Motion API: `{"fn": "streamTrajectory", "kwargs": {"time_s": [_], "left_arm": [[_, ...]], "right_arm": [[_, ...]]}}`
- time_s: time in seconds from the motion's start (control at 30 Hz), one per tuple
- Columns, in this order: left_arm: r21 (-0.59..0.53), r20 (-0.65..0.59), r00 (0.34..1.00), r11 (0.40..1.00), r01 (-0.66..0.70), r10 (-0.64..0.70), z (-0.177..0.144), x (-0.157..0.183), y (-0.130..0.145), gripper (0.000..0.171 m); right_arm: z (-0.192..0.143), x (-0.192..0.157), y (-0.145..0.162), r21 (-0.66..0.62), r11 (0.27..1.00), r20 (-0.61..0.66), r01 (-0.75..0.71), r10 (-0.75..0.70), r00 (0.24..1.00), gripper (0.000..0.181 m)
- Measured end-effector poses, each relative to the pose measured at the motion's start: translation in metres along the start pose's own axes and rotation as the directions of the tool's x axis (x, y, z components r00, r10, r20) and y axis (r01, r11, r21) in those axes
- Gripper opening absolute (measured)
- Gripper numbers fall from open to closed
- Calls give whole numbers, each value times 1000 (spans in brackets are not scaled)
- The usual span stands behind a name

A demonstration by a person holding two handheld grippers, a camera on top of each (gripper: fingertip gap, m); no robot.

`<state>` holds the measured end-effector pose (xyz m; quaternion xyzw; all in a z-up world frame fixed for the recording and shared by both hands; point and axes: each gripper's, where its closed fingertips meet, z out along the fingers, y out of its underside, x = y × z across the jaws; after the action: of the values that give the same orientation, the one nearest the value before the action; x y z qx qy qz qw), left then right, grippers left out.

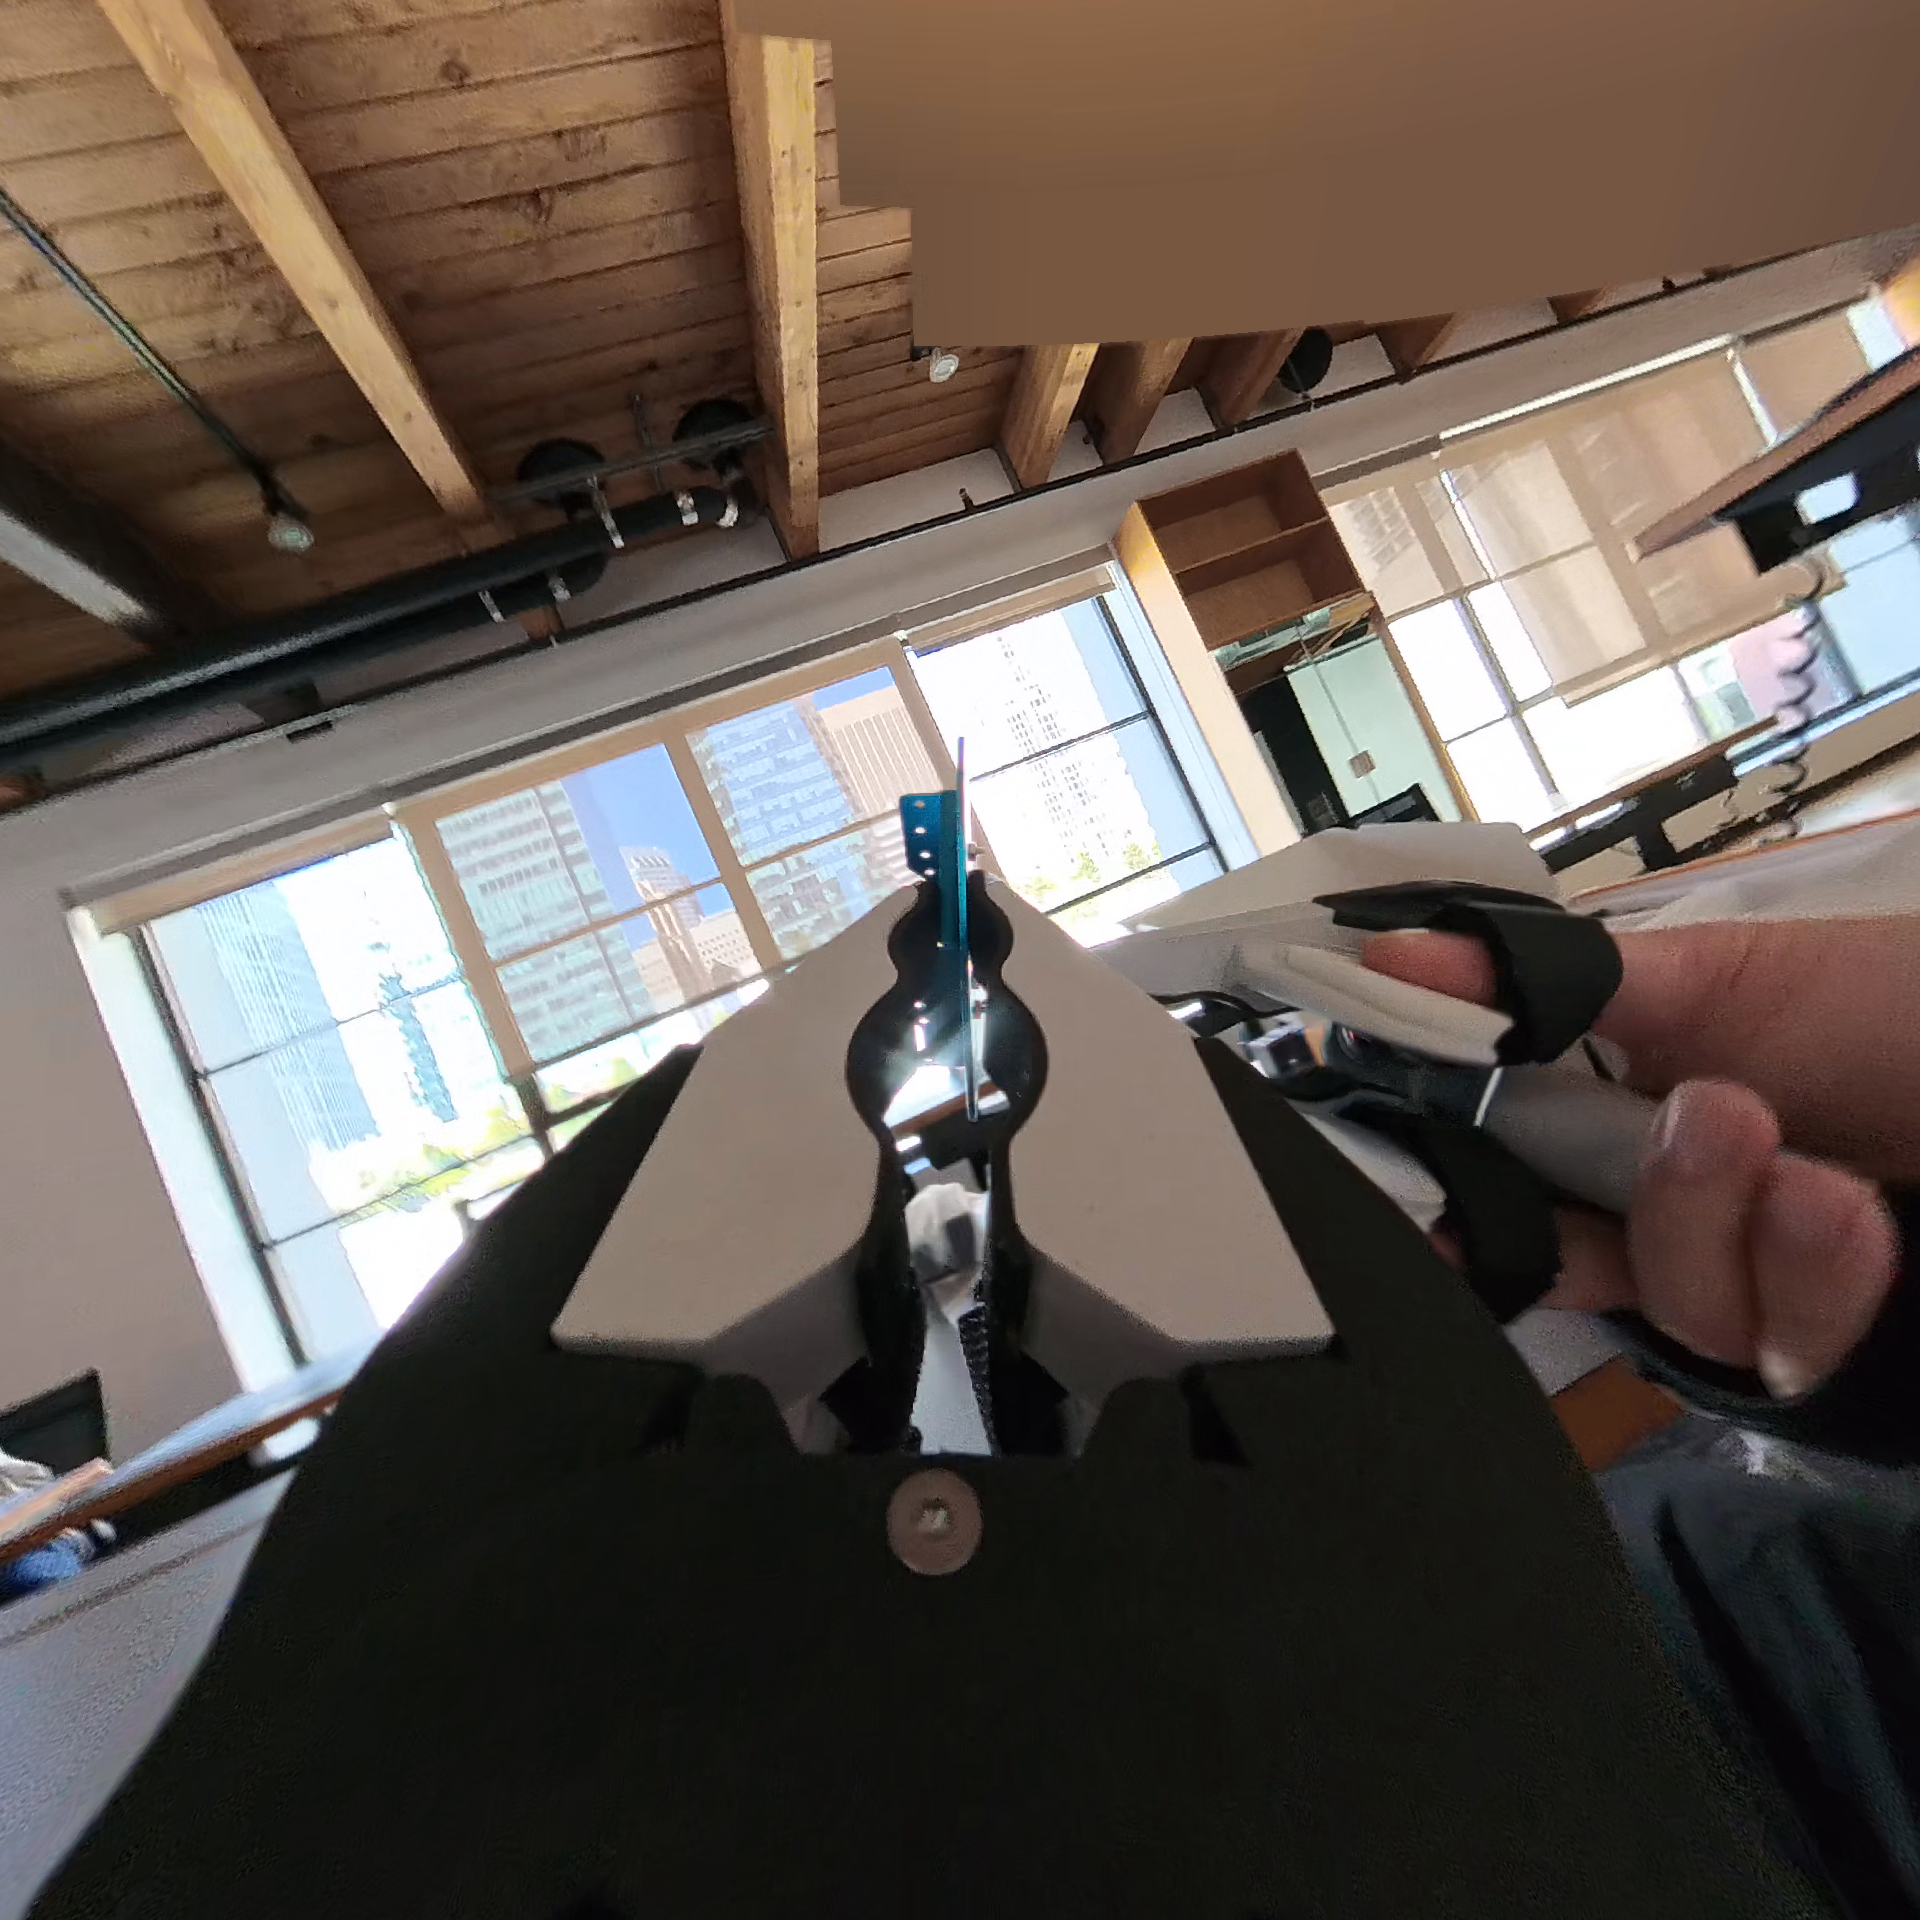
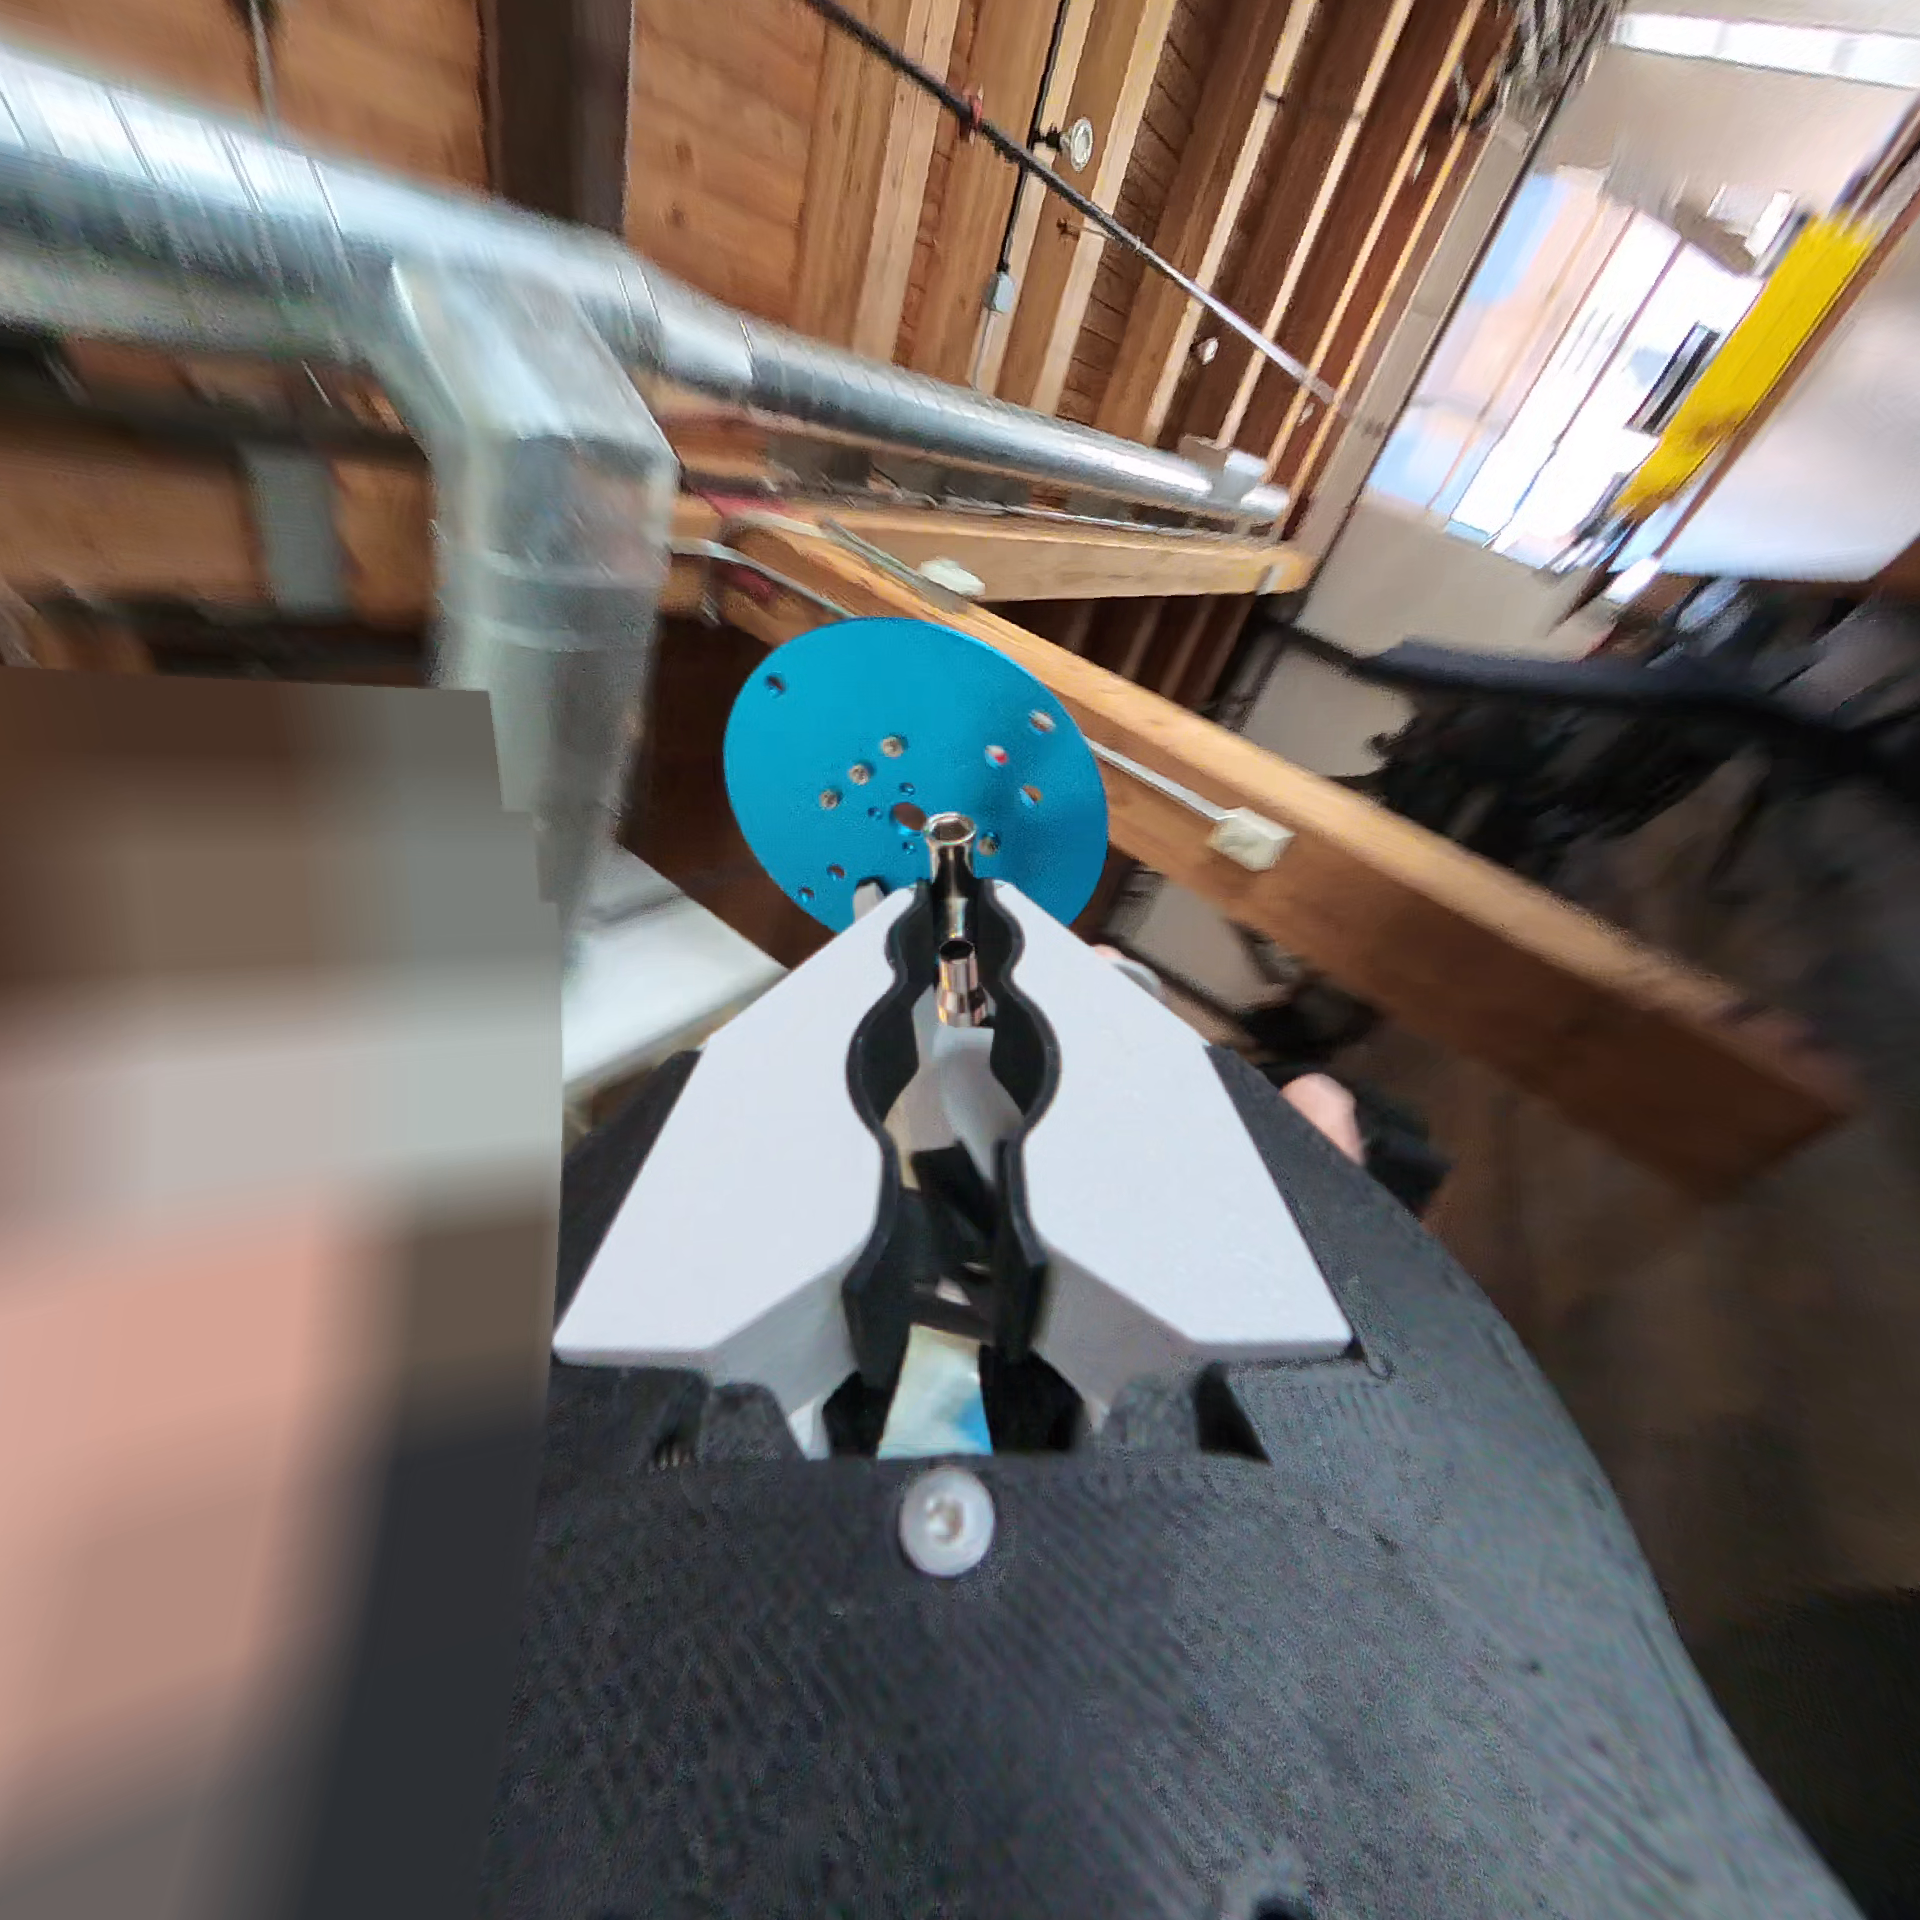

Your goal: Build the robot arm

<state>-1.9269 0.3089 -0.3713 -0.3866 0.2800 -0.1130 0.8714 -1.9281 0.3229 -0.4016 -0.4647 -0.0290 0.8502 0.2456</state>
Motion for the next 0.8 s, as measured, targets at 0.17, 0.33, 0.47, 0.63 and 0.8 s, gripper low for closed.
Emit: {"fn": "streamTrajectory", "kwargs": {"time_s": [0.17,0.33,0.47,0.63,0.8], "left_arm": [[-23,5,995,995,101,-101,1,-3,-1,3],[-23,-5,999,999,45,-46,3,9,-6,3],[-11,-8,999,999,43,-43,2,11,-12,3],[-1,-3,999,999,43,-43,0,8,-16,3],[4,-6,999,999,52,-51,-1,9,-16,3]], "right_arm": [[-5,1,-8,-353,462,-164,814,-887,432,7],[-3,-3,-9,-591,-355,47,725,-912,-408,7],[-4,-4,-4,-598,-482,110,640,-841,-530,7],[-5,-11,-1,-586,-549,146,596,-795,-589,6],[-1,-15,3,-577,-570,161,585,-782,-602,7]]}}
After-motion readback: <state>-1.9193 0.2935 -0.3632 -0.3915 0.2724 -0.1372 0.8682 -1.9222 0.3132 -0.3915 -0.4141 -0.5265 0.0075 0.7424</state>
